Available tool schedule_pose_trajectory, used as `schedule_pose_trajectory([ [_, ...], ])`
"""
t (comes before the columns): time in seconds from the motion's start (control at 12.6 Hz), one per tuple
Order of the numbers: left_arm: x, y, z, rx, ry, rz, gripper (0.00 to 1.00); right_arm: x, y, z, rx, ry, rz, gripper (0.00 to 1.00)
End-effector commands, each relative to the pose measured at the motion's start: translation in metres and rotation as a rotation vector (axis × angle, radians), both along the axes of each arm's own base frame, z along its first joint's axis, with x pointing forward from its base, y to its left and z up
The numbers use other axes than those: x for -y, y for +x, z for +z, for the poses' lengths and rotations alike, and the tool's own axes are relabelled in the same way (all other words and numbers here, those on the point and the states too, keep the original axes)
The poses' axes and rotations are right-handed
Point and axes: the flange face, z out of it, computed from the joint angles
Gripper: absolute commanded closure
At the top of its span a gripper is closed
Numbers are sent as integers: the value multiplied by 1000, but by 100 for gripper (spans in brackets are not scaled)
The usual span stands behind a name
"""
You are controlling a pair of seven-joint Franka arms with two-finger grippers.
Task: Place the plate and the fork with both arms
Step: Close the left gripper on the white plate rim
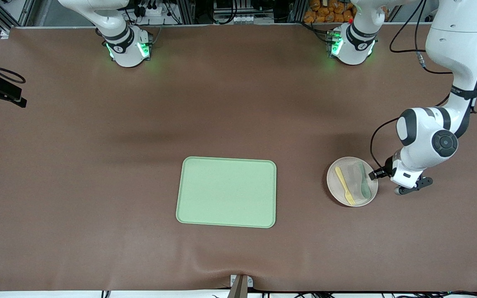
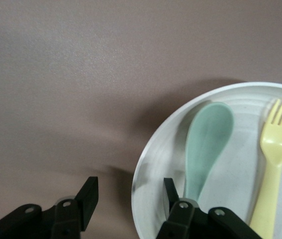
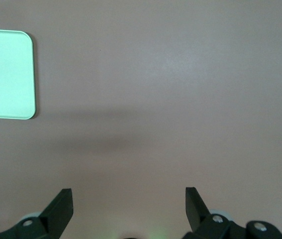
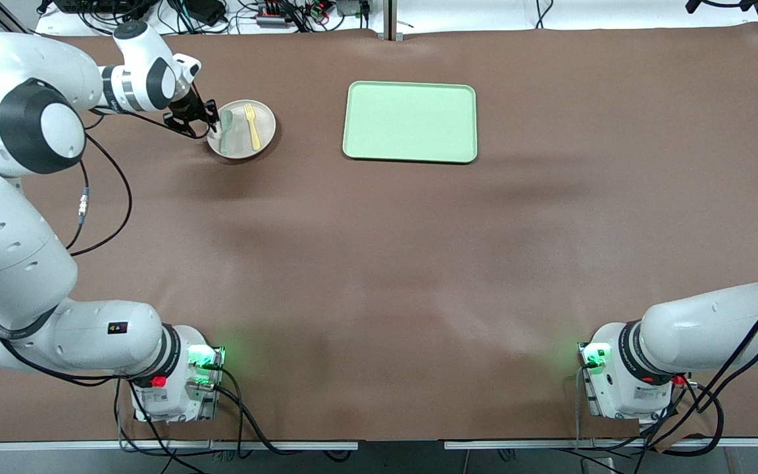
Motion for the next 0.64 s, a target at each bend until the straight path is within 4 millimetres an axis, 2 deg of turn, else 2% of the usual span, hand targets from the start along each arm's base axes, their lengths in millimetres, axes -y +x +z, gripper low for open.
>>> schedule_pose_trajectory([
  [0.0,6,2,-9,19,-1,36,46,3,0,5,-4,-9,7,0],
  [0.16,7,0,-17,14,-2,44,52,3,0,5,-2,-6,9,0],
  [0.24,8,-1,-20,8,-2,44,59,3,0,5,-5,-4,9,0],
  [0.32,8,-1,-21,6,-2,50,70,3,0,5,-5,-4,9,0],
  [0.48,11,-1,-21,6,-3,67,100,3,0,5,-5,-6,9,0],
  [0.56,18,-1,-20,7,-4,66,100,3,0,5,-5,-6,9,0],
])
